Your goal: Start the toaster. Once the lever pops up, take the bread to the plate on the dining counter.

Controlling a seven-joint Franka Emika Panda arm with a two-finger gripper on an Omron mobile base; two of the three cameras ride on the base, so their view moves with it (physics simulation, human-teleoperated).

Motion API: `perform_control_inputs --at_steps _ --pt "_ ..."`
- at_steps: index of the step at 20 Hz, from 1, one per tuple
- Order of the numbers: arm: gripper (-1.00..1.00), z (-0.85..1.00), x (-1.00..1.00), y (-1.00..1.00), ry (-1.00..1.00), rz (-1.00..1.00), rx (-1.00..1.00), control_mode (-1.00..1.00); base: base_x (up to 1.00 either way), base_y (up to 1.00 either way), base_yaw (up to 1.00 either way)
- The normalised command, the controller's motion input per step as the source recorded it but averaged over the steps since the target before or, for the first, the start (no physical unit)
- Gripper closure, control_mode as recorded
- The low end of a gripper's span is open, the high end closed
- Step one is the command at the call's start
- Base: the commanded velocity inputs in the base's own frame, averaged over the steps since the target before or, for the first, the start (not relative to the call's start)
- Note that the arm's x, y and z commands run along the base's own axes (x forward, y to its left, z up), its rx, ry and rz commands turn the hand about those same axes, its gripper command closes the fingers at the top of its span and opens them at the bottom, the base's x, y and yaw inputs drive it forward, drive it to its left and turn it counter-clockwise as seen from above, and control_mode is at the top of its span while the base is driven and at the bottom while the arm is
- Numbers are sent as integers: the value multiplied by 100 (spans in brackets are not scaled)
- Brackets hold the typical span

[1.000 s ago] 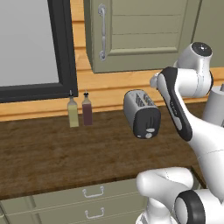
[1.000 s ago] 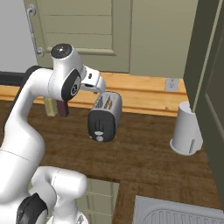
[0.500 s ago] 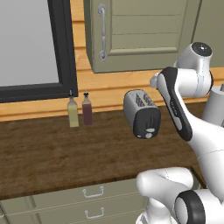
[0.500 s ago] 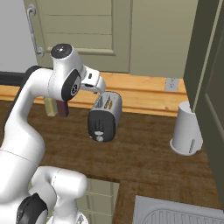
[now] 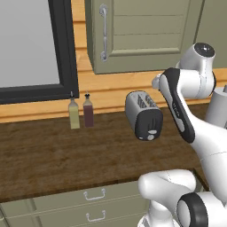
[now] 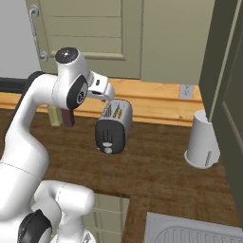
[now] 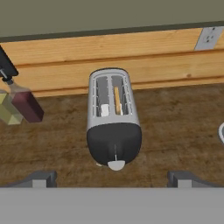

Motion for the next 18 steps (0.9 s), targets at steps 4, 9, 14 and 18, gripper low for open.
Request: perform_control_inputs --at_steps 4,9,14,18 --pt "-100 0 0 0 0 0 0 -100 0 0 0" --pt "-100 0 0 0 0 0 0 -100 0 0 0" --pt "-100 0 0 0 0 0 0 -100 0 0 0" --pt "-100 0 0 0 0 0 0 -100 0 0 0"
